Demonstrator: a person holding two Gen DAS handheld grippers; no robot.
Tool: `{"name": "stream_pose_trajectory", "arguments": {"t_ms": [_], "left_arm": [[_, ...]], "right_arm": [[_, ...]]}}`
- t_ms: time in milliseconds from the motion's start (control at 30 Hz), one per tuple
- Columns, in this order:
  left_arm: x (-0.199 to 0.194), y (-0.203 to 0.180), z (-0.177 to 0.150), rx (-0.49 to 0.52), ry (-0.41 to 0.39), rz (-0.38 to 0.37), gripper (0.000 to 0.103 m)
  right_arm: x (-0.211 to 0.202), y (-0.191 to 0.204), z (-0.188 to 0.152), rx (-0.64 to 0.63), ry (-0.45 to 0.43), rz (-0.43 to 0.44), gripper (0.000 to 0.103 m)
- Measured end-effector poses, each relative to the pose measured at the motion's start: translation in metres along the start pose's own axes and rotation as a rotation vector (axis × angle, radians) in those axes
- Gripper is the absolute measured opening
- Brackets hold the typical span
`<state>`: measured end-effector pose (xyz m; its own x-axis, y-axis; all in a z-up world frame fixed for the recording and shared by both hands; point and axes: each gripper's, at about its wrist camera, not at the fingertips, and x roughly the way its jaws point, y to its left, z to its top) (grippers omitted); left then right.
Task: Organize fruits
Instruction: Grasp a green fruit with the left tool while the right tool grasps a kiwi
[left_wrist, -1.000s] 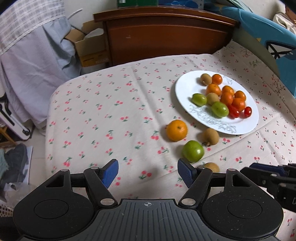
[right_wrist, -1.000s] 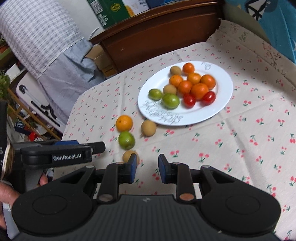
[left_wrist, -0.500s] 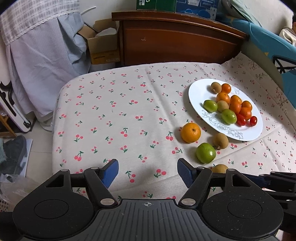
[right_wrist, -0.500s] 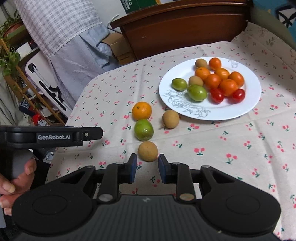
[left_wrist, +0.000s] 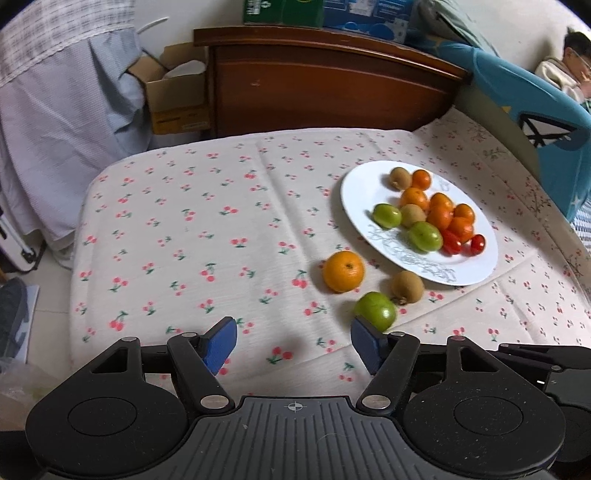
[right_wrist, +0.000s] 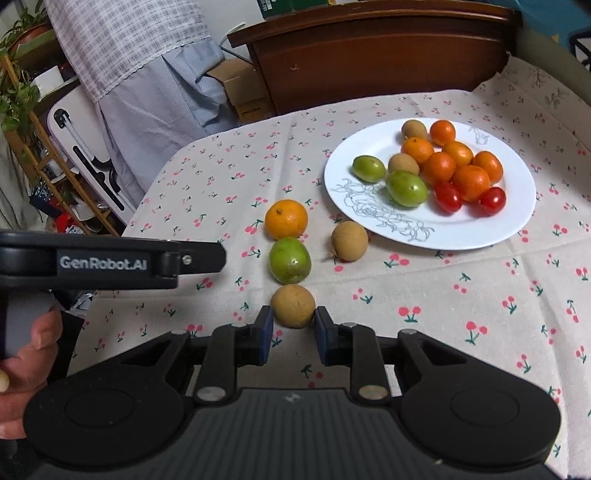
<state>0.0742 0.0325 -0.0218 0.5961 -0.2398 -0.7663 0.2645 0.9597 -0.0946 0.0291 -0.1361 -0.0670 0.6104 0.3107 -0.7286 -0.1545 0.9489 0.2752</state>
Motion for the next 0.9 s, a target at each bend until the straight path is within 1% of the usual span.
{"name": "stream_pose_trajectory", "arguments": {"t_ms": [167,300,367,433,500,633,700,900], "left_arm": [[0.005,-0.013,0.0,0.027,-0.017,-0.04,0.066],[0.015,-0.029,0.0,0.072,-0.009,-0.051,0.06],[0.02,-0.036,-0.001,0.086,-0.01,-0.063,0.059],[0.024,-0.041,-0.001,0.095,-0.013,-0.067,0.058],[0.028,-0.045,-0.001,0.102,-0.012,-0.071,0.053],[0.034,-0.049,0.001,0.099,-0.009,-0.074,0.051],[0.037,-0.052,0.001,0.107,-0.01,-0.07,0.047],[0.045,-0.055,-0.001,0.12,-0.005,-0.056,0.042]], "right_arm": [[-0.018,-0.018,0.004,0.077,-0.03,-0.044,0.024],[-0.027,-0.032,0.007,0.133,-0.051,-0.074,0.024],[-0.029,-0.038,0.007,0.156,-0.055,-0.078,0.024],[-0.031,-0.04,0.007,0.161,-0.059,-0.087,0.024],[-0.032,-0.042,0.007,0.169,-0.062,-0.091,0.024],[-0.034,-0.045,0.008,0.183,-0.068,-0.089,0.024],[-0.034,-0.046,0.008,0.191,-0.07,-0.09,0.024],[-0.035,-0.047,0.008,0.2,-0.07,-0.09,0.024]]}}
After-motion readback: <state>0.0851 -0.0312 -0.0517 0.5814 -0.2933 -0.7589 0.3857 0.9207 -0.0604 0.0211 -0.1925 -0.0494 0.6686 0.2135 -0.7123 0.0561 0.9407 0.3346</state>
